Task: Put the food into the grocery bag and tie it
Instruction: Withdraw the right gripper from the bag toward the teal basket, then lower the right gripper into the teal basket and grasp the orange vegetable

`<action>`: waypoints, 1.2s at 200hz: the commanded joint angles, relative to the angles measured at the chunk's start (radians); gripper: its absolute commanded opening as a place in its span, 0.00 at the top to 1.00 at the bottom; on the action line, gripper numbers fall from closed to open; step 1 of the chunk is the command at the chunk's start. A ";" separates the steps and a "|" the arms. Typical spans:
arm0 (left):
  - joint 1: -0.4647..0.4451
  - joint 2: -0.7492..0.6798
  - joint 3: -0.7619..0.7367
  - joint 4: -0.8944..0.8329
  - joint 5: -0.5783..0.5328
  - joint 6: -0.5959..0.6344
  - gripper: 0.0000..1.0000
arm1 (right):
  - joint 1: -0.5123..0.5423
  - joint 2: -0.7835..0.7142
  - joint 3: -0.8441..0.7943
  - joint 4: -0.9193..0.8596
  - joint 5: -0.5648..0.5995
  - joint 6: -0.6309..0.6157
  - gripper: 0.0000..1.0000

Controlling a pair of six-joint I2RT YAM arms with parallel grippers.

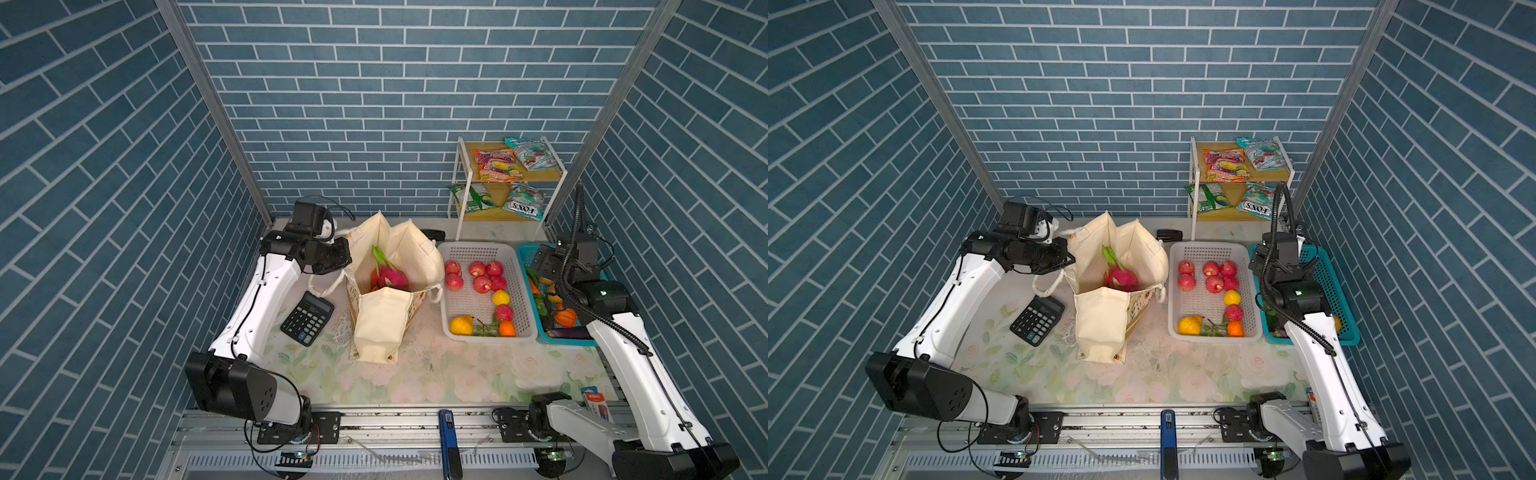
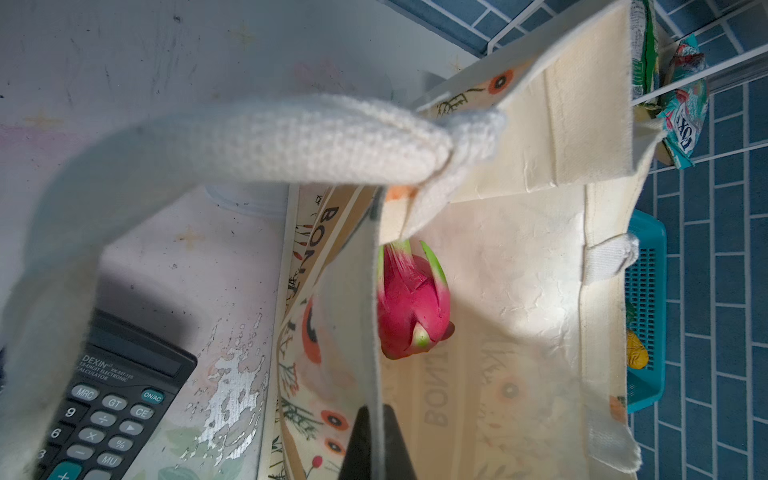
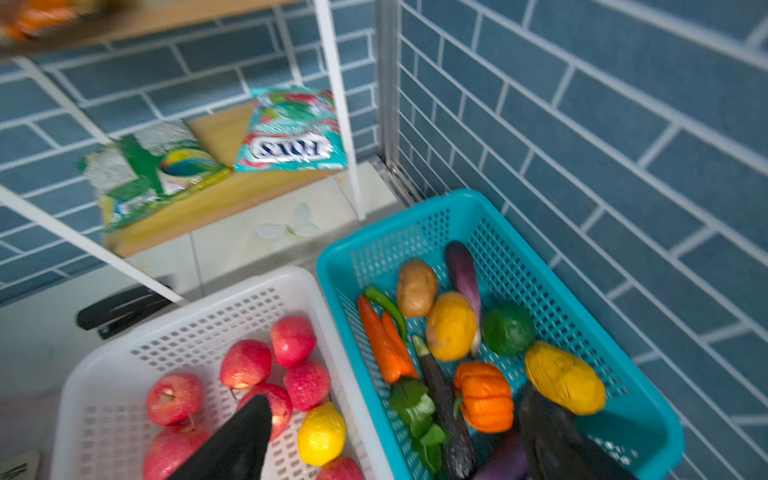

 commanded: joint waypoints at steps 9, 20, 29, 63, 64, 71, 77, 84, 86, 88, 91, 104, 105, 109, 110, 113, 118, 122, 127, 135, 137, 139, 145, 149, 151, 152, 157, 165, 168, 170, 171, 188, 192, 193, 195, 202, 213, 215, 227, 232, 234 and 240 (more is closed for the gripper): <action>-0.006 -0.033 -0.024 0.022 0.028 0.023 1.00 | -0.048 -0.042 -0.049 -0.173 0.021 0.255 0.09; -0.006 -0.037 -0.034 0.025 0.037 0.028 1.00 | -0.065 -0.055 -0.076 -0.176 0.009 0.291 0.10; -0.006 -0.038 -0.041 0.028 0.040 0.030 1.00 | -0.084 -0.063 -0.098 -0.172 0.001 0.313 0.10; -0.005 -0.036 -0.036 0.033 0.027 0.040 1.00 | -0.214 -0.052 -0.178 -0.100 -0.091 0.319 0.10; -0.005 -0.036 -0.035 0.033 0.026 0.039 1.00 | -0.220 -0.050 -0.179 -0.100 -0.095 0.320 0.11; -0.005 -0.034 -0.026 0.027 0.023 0.041 1.00 | -0.257 -0.036 -0.189 -0.092 -0.119 0.327 0.11; -0.005 -0.031 -0.020 0.023 0.023 0.044 1.00 | -0.285 -0.023 -0.198 -0.076 -0.145 0.328 0.11; -0.005 -0.032 -0.019 0.025 0.024 0.046 1.00 | -0.320 -0.006 -0.209 -0.054 -0.174 0.325 0.11; -0.005 -0.032 -0.019 0.026 0.024 0.046 1.00 | -0.327 -0.002 -0.211 -0.049 -0.179 0.324 0.12; -0.005 -0.032 -0.020 0.027 0.026 0.045 1.00 | -0.334 0.004 -0.213 -0.046 -0.185 0.325 0.12; -0.005 -0.033 -0.022 0.026 0.027 0.047 1.00 | -0.344 0.012 -0.215 -0.040 -0.192 0.327 0.12; -0.005 -0.036 -0.034 0.027 0.029 0.047 1.00 | -0.380 0.045 -0.219 -0.020 -0.220 0.344 0.12; -0.005 -0.036 -0.036 0.027 0.029 0.047 1.00 | -0.381 0.048 -0.219 -0.018 -0.222 0.345 0.12; -0.005 -0.037 -0.040 0.028 0.030 0.047 1.00 | -0.391 0.059 -0.218 -0.010 -0.233 0.347 0.13; -0.005 -0.037 -0.042 0.029 0.030 0.047 1.00 | -0.393 0.062 -0.217 -0.008 -0.234 0.348 0.13; -0.005 -0.037 -0.045 0.030 0.033 0.047 1.00 | -0.397 0.069 -0.216 -0.001 -0.241 0.348 0.13; -0.005 -0.038 -0.051 0.033 0.036 0.047 1.00 | -0.405 0.082 -0.214 0.009 -0.250 0.347 0.13; -0.005 -0.039 -0.056 0.036 0.038 0.049 1.00 | -0.410 0.091 -0.210 0.017 -0.256 0.344 0.13; -0.005 -0.040 -0.060 0.040 0.042 0.048 1.00 | -0.415 0.105 -0.207 0.025 -0.263 0.339 0.13; -0.005 -0.041 -0.064 0.040 0.040 0.049 1.00 | -0.426 0.125 -0.199 0.032 -0.276 0.327 0.14; -0.005 -0.040 -0.065 0.040 0.040 0.050 1.00 | -0.428 0.131 -0.198 0.033 -0.279 0.324 0.14; -0.005 -0.039 -0.065 0.039 0.039 0.050 1.00 | -0.431 0.136 -0.195 0.033 -0.283 0.320 0.14; -0.005 -0.038 -0.066 0.037 0.037 0.050 1.00 | -0.439 0.153 -0.189 0.033 -0.294 0.308 0.14; -0.005 -0.038 -0.066 0.037 0.035 0.049 1.00 | -0.444 0.165 -0.184 0.034 -0.301 0.297 0.14; -0.005 -0.038 -0.066 0.037 0.035 0.050 1.00 | -0.447 0.169 -0.182 0.033 -0.305 0.291 0.15; -0.005 -0.037 -0.066 0.037 0.034 0.051 1.00 | -0.448 0.172 -0.181 0.033 -0.307 0.288 0.15; -0.005 -0.037 -0.066 0.037 0.035 0.048 1.00 | -0.454 0.186 -0.176 0.030 -0.313 0.273 0.15; -0.005 -0.035 -0.066 0.039 0.037 0.046 1.00 | -0.461 0.209 -0.167 0.018 -0.319 0.251 0.15; -0.005 -0.033 -0.066 0.040 0.038 0.046 1.00 | -0.464 0.217 -0.161 0.011 -0.319 0.244 0.15; -0.005 -0.034 -0.066 0.041 0.039 0.044 1.00 | -0.467 0.223 -0.160 0.006 -0.320 0.240 0.15; -0.005 -0.034 -0.066 0.041 0.039 0.044 1.00 | -0.467 0.226 -0.159 0.003 -0.320 0.237 0.15; -0.005 -0.029 -0.067 0.049 0.044 0.037 1.00 | -0.487 0.268 -0.139 -0.027 -0.331 0.192 0.15; -0.005 -0.027 -0.066 0.051 0.045 0.036 1.00 | -0.491 0.277 -0.135 -0.032 -0.335 0.181 0.15; -0.005 -0.027 -0.065 0.051 0.046 0.036 1.00 | -0.492 0.279 -0.134 -0.033 -0.335 0.179 0.15; -0.005 -0.025 -0.065 0.051 0.046 0.037 1.00 | -0.494 0.283 -0.132 -0.034 -0.338 0.173 0.15; -0.005 -0.025 -0.064 0.051 0.043 0.035 1.00 | -0.501 0.297 -0.128 -0.043 -0.348 0.157 0.15; -0.005 -0.024 -0.062 0.052 0.042 0.035 1.00 | -0.513 0.318 -0.120 -0.050 -0.367 0.132 0.15; -0.005 -0.024 -0.062 0.052 0.041 0.035 1.00 | -0.515 0.323 -0.119 -0.053 -0.371 0.128 0.15; -0.005 -0.024 -0.062 0.053 0.040 0.034 1.00 | -0.524 0.347 -0.114 -0.057 -0.392 0.110 0.16; -0.005 -0.021 -0.063 0.054 0.040 0.033 1.00 | -0.527 0.358 -0.110 -0.059 -0.400 0.105 0.17; -0.005 -0.021 -0.063 0.054 0.040 0.034 1.00 | -0.528 0.362 -0.110 -0.059 -0.403 0.103 0.17; -0.005 -0.019 -0.065 0.054 0.040 0.033 1.00 | -0.531 0.374 -0.109 -0.059 -0.415 0.098 0.18</action>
